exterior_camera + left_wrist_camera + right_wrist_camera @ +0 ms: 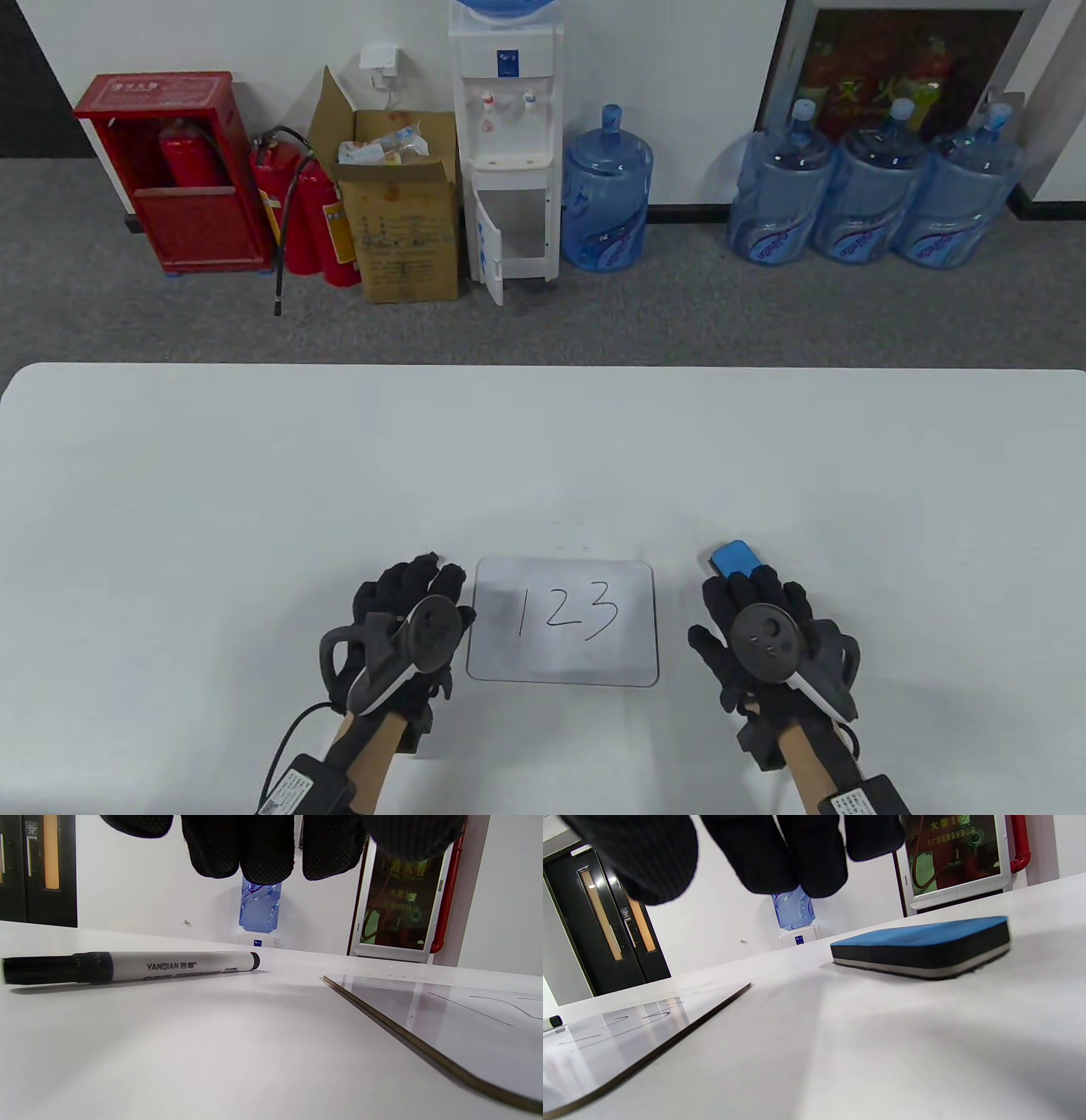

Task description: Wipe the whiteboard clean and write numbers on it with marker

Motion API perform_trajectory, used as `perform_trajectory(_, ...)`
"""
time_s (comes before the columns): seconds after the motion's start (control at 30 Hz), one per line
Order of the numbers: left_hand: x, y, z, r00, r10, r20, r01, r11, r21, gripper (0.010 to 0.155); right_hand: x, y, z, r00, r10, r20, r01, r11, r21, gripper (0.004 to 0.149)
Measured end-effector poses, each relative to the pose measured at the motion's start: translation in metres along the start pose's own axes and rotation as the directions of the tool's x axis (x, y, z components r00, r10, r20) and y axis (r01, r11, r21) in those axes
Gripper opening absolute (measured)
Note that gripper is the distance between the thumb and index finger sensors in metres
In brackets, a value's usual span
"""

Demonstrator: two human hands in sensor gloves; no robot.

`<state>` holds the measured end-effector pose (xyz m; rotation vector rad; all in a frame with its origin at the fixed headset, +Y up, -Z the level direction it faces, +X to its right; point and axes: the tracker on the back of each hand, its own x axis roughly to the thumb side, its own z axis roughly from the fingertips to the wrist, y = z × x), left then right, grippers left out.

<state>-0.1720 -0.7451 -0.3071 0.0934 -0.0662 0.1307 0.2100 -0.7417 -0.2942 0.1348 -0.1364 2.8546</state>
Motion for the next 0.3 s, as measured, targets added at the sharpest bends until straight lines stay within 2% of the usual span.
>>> perform_trajectory(0.3,-0.0013,0.0003,0.0018,1.0,-0.008,-0.002,0.008,1.0,-0.02,0.06,-0.0025,0.004,-0.0017,1.0,0.012,-0.019,-0.012,0.999,0.03,0.068)
